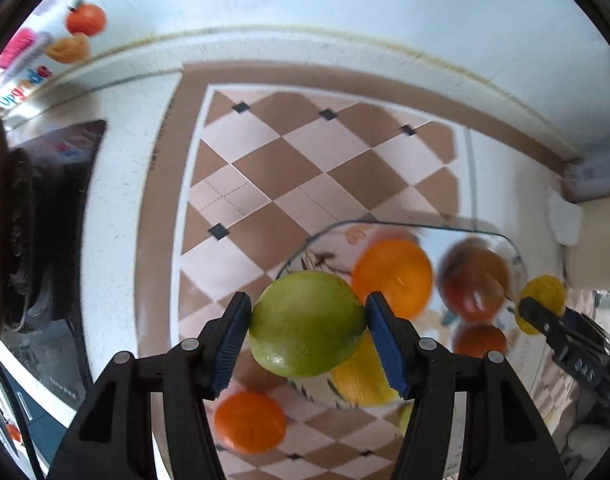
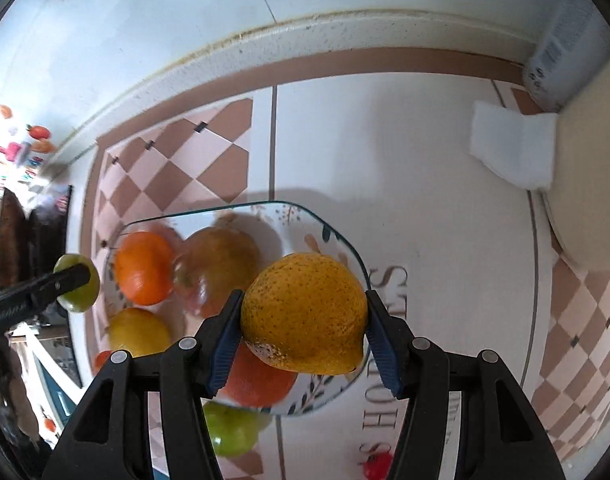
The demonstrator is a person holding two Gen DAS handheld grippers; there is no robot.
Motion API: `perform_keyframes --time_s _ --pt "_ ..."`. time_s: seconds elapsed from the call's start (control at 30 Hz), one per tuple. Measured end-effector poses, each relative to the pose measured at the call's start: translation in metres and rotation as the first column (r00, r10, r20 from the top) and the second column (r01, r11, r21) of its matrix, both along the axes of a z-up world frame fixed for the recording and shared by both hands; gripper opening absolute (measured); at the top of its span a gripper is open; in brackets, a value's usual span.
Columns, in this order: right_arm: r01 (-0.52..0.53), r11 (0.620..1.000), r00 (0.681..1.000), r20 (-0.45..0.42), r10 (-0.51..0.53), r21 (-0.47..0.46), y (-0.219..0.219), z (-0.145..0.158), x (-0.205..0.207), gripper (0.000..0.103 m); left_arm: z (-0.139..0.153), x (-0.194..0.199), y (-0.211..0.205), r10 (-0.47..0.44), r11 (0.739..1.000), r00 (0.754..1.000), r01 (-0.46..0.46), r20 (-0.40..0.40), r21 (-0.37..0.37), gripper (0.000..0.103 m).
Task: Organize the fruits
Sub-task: 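Open both tools to release the green apple and lemon onto the plate, then raise both tools away from the plate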
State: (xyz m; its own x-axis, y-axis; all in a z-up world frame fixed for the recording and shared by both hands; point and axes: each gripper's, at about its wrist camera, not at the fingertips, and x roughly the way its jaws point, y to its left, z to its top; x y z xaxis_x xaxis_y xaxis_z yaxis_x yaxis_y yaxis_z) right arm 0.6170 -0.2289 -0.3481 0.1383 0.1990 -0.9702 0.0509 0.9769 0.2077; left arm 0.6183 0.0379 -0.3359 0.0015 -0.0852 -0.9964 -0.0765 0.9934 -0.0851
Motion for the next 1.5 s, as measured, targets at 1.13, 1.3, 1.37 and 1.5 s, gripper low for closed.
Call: perform_keyframes --time_s 1.13,1.3,1.37,1.5 --pt "-0.047 0.987 0.998 0.040 0.054 -0.156 0.022 0.029 -0.076 0.095 0.030 -0.081 -0.025 -0.067 0.991 0.991 0.052 0.116 0.125 0.090" --pt "-0.038 0.988 0.997 0.063 0.048 -0.149 0.028 0.040 -0.104 0.095 0.034 -0.109 -0.034 -0.075 0.992 0.989 0.061 0.124 0.112 0.090" --pt "-0.034 0.988 0.996 0.075 0.046 -0.153 0.032 0.045 -0.112 0.095 0.037 -0.117 -0.035 -0.072 0.993 0.988 0.058 0.135 0.104 0.090" --pt "-0.023 0.988 0.994 0.106 0.039 -0.150 0.033 0.059 -0.131 0.095 0.051 -0.134 -0.035 -0.066 0.994 0.984 0.051 0.167 0.096 0.090"
